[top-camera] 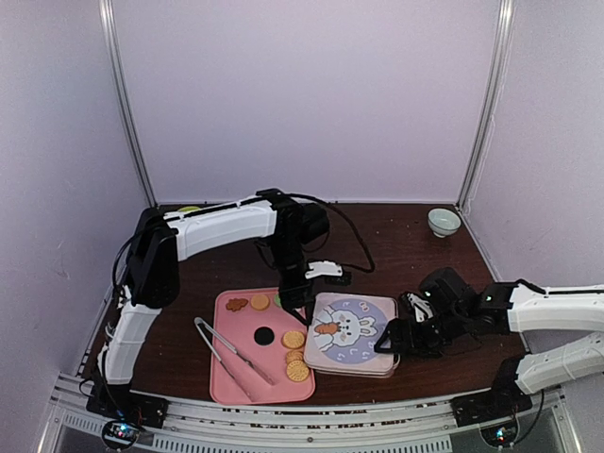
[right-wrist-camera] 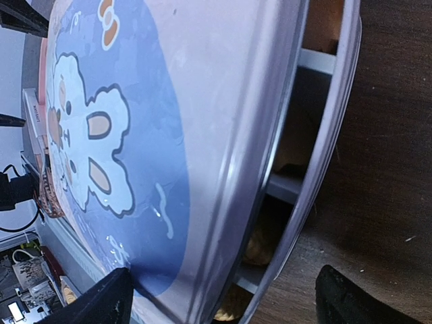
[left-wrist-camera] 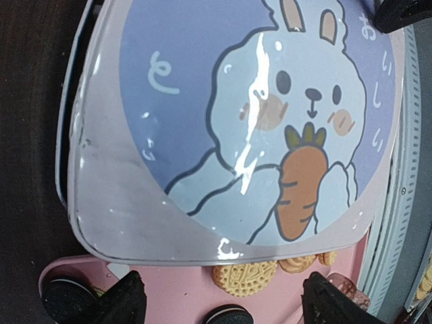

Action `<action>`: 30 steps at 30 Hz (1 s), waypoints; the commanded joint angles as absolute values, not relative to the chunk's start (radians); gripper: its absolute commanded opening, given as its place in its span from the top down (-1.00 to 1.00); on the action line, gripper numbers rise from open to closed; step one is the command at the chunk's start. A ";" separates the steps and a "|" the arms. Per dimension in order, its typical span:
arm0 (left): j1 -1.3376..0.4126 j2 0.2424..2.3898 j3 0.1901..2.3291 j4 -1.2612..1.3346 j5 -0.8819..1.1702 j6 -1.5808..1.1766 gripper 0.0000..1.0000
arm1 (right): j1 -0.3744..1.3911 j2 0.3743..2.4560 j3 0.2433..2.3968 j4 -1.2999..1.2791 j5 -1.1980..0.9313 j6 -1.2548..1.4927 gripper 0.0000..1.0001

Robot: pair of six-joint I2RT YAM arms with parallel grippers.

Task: Pack the cookies
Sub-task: Adjust the box lid on the packing box.

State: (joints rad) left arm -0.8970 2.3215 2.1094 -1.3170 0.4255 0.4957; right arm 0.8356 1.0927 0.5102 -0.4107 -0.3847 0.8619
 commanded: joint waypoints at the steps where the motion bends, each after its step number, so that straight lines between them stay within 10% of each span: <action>1: -0.910 2.354 2.144 -1.289 0.430 0.501 -0.64 | 0.841 1.103 0.495 -0.397 -0.352 0.875 -0.88; 30: -0.931 2.415 2.269 -1.309 0.426 0.488 -0.60 | 0.757 1.044 0.516 -0.507 -0.283 0.843 -0.61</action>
State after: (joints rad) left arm -0.9180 2.4016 2.2459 -1.3121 0.4004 0.4831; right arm 0.7712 1.0443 0.5095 -0.4603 -0.3244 0.8619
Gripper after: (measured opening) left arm 0.799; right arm 0.818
